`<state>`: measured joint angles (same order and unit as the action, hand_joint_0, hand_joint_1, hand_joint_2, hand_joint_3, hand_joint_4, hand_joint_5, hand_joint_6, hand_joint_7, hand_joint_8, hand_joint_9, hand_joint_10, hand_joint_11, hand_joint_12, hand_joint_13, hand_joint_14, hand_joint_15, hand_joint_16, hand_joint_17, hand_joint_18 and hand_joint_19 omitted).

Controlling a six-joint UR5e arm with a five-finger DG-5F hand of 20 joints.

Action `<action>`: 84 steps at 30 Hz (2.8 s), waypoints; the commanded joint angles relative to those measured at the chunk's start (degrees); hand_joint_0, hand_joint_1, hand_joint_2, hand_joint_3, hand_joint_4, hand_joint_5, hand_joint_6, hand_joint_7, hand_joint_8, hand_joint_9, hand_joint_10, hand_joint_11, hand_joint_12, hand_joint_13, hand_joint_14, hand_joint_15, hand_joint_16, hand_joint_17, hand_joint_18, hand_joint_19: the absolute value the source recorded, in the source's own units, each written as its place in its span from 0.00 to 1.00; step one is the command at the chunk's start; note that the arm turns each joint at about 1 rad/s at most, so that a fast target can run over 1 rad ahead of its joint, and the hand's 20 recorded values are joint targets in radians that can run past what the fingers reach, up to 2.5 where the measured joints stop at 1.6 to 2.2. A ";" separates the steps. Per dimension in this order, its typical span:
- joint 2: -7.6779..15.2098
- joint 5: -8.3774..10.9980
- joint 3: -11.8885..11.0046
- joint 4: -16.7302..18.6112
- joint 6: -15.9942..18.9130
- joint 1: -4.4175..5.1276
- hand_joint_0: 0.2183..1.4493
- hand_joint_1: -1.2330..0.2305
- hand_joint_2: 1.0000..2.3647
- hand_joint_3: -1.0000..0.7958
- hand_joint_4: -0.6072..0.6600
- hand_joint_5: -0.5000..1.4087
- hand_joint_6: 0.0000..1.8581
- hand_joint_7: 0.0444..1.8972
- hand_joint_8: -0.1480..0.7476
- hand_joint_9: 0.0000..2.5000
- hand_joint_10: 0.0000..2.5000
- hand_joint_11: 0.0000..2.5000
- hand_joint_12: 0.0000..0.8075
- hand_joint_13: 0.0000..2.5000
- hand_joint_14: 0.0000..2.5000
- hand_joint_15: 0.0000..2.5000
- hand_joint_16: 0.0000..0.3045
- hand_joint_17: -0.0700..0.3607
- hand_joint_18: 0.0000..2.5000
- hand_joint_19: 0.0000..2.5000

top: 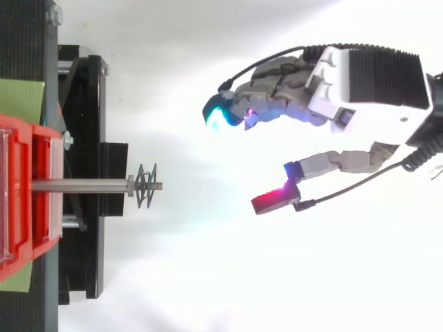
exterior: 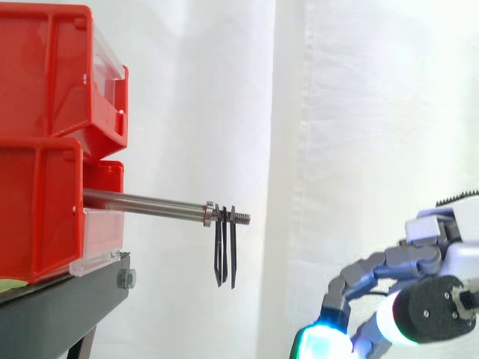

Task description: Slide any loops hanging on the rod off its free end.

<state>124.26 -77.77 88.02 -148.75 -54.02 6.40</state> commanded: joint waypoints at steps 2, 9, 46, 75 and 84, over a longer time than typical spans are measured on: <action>1.25 -0.54 0.05 4.44 1.64 0.02 0.28 0.48 0.01 0.34 0.71 0.18 0.27 0.42 0.49 0.33 0.00 0.12 0.47 0.25 0.00 0.09 0.18 0.44 0.19 0.13; 4.24 -4.85 -0.04 12.17 2.87 -0.86 0.28 0.43 0.01 0.34 0.67 0.18 0.27 0.51 0.48 0.32 0.01 0.15 0.48 0.25 0.00 0.10 0.18 0.44 0.19 0.13; 13.64 -18.74 -13.40 21.05 3.66 -6.49 0.28 0.37 0.01 0.37 0.65 0.18 0.27 0.59 0.46 0.30 0.01 0.18 0.49 0.25 0.00 0.12 0.18 0.45 0.19 0.14; 20.76 -25.85 -19.02 29.22 10.34 -9.12 0.29 0.42 0.01 0.37 0.65 0.18 0.27 0.59 0.47 0.31 0.01 0.18 0.49 0.25 0.00 0.12 0.18 0.45 0.20 0.15; 20.76 -26.21 -19.81 29.75 10.25 -9.30 0.29 0.43 0.01 0.37 0.65 0.18 0.27 0.59 0.47 0.31 0.01 0.18 0.49 0.25 0.00 0.12 0.18 0.46 0.20 0.15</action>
<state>145.02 -103.94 68.54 -119.10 -43.77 -2.92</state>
